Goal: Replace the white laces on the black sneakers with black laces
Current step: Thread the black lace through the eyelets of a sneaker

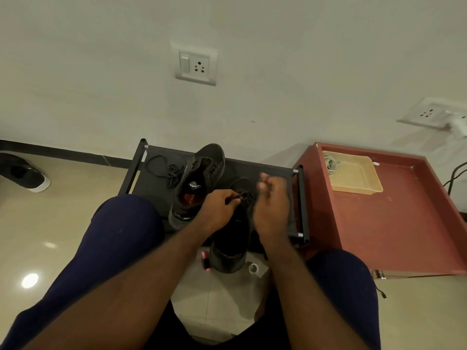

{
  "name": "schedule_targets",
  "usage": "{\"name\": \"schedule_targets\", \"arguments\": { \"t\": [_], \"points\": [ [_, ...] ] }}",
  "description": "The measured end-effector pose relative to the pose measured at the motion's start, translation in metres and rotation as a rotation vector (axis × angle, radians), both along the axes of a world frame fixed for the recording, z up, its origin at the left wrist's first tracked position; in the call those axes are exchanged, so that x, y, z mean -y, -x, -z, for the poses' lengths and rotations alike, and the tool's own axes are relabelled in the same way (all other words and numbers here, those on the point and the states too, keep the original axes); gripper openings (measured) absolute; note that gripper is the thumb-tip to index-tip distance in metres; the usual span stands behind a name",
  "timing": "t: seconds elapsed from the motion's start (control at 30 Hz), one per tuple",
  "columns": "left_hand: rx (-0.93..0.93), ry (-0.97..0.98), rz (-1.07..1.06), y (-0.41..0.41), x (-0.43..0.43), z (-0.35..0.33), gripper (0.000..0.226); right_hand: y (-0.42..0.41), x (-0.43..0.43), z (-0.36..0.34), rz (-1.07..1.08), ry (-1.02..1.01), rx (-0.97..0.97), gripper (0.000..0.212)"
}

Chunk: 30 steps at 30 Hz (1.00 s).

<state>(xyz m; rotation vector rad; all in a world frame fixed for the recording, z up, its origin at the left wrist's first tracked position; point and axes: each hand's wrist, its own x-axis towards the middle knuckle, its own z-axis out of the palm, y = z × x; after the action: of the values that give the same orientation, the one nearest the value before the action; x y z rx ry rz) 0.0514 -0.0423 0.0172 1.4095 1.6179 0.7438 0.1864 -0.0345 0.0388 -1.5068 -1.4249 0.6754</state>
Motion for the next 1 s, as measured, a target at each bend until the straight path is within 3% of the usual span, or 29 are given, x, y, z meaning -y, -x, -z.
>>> {"name": "schedule_targets", "arguments": {
  "t": [0.07,0.13,0.37,0.53,0.73,0.87,0.93,1.0],
  "points": [
    [0.078,-0.006,0.023,0.003,0.001,0.000,0.014,0.008,-0.009,0.002,-0.390,-0.092,0.366,0.013],
    [0.110,0.010,0.003,0.004,0.002,0.003,0.020,0.013,-0.011,0.002,-0.543,-0.017,0.544,0.006],
    [0.120,-0.006,-0.022,0.010,0.004,0.000,0.017,0.000,-0.012,0.012,-0.431,0.147,0.464,0.007],
    [0.057,-0.055,-0.060,0.007,0.003,0.000,0.007,-0.008,-0.004,0.017,-0.181,0.327,0.189,0.009],
    [-0.054,-0.067,0.099,0.003,0.006,0.001,0.024,-0.004,0.002,0.029,-0.194,0.319,0.425,0.016],
    [-0.090,-0.176,0.028,0.001,0.007,-0.002,0.017,-0.003,-0.002,0.018,-0.255,0.249,0.605,0.025],
    [-0.094,-0.199,-0.029,0.001,0.007,-0.002,0.016,-0.001,-0.005,0.010,-0.365,0.288,0.725,0.027],
    [-0.105,-0.199,-0.053,0.002,0.007,0.000,0.017,-0.001,-0.009,0.007,-0.479,0.354,0.722,0.025]
  ]
}}
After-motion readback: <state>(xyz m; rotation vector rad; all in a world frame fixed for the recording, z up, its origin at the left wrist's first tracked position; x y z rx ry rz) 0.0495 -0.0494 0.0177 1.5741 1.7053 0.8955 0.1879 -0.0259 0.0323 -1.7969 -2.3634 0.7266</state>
